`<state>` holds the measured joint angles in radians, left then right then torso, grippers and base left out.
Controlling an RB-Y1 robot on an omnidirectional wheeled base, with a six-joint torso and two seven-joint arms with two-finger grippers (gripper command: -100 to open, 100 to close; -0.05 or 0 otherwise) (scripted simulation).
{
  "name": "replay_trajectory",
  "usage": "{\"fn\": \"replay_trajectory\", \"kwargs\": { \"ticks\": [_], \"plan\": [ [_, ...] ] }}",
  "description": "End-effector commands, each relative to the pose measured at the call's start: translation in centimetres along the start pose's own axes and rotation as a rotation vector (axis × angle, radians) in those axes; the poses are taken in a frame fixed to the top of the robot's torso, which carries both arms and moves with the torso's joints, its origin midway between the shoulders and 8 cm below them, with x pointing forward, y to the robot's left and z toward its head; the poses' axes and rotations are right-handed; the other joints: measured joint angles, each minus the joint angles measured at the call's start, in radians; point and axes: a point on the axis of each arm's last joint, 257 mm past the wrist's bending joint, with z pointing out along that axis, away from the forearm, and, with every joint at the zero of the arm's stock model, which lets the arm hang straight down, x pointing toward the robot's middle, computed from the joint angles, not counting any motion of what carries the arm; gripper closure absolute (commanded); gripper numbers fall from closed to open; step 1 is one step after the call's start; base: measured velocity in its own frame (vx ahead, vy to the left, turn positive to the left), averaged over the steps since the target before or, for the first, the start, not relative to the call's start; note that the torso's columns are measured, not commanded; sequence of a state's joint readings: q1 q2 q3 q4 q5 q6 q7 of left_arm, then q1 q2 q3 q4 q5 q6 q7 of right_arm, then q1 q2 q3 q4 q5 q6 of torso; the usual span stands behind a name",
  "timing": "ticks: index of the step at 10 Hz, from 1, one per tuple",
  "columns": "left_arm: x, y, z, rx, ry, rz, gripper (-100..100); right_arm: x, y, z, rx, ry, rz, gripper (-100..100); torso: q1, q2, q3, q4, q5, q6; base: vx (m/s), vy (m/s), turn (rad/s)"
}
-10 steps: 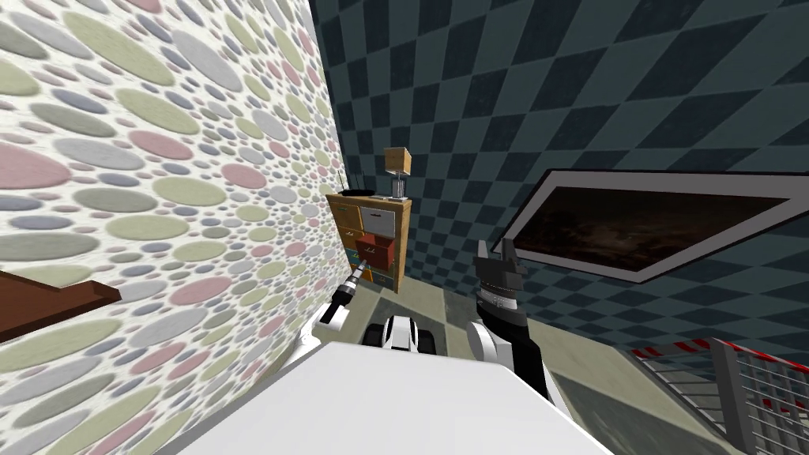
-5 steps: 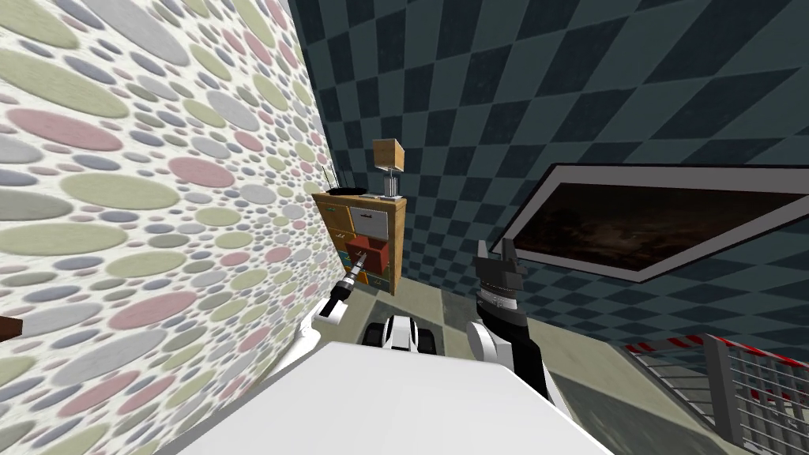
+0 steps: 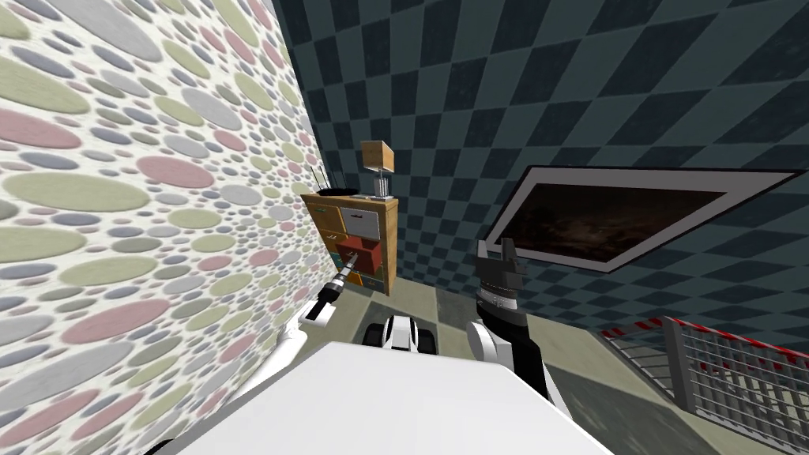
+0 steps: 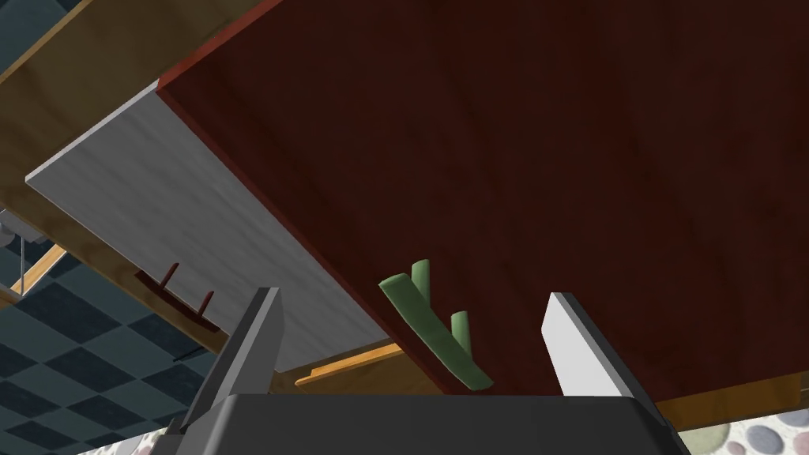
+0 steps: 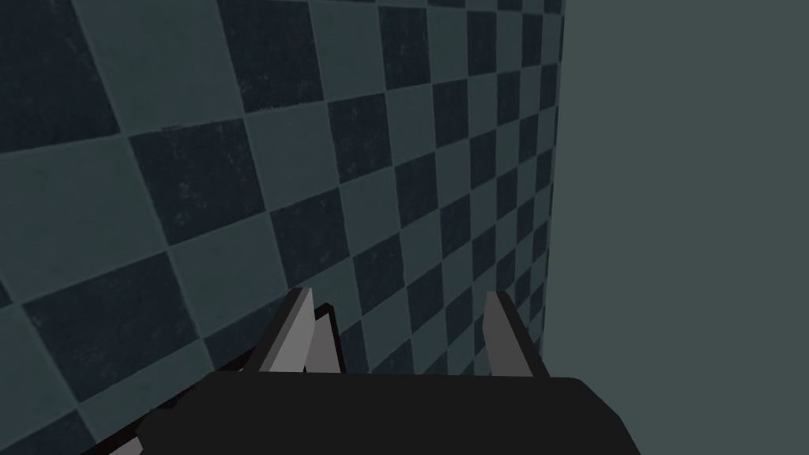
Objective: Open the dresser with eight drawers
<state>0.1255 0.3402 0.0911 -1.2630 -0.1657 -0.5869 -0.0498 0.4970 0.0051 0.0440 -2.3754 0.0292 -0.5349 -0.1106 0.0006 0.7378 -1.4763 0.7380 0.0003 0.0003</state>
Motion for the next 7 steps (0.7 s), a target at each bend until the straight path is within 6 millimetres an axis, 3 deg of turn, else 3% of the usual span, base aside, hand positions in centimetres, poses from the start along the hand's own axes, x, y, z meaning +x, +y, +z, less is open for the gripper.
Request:
{"fn": "replay_trajectory", "kwargs": {
  "ticks": [1,2,3,4,5,6,7],
  "plan": [
    [-0.9,1.5,-0.2,-0.013,-0.005,-0.001,-100,0.0,0.0,0.0,0.0,0.0,0.0,0,-0.001,0.0,0.0,0.0,0.0,0.0,0.005,-0.044,0.022],
    [-0.7,2.1,-0.4,-0.026,-0.002,-0.003,-100,0.0,0.0,0.0,0.0,0.0,0.0,0,0.001,-0.001,0.0,0.0,0.0,-0.001,0.008,-0.011,0.011],
    [-3.5,2.5,-0.5,-0.008,-0.02,0.008,-100,0.0,0.0,0.0,0.0,0.0,0.0,0,0.002,0.0,0.0,0.0,0.0,0.0,0.003,-0.07,-0.14],
    [-3.3,3.8,-1.1,-0.038,-0.016,0.004,-100,0.0,0.0,0.0,0.0,0.0,0.0,0,-0.002,0.0,0.0,0.0,-0.001,0.0,-0.002,-0.082,-0.069],
    [-6.1,4.4,-1.5,-0.028,-0.032,0.017,-100,0.0,0.0,0.0,0.0,0.0,0.0,0,-0.003,0.001,0.001,0.0,-0.001,0.0,0.016,-0.124,-0.119],
    [-5.9,5.3,-1.9,-0.049,-0.03,0.009,-100,0.0,0.0,0.0,0.0,0.0,0.0,0,-0.004,0.0,0.0,0.0,-0.001,0.0,0.017,-0.103,-0.06],
    [-8.8,5.1,-2.0,-0.024,-0.049,0.021,-100,0.0,0.0,0.0,0.0,0.0,0.0,0,-0.001,0.0,0.0,0.0,-0.001,-0.001,0.001,-0.118,-0.14]
  ]
}}
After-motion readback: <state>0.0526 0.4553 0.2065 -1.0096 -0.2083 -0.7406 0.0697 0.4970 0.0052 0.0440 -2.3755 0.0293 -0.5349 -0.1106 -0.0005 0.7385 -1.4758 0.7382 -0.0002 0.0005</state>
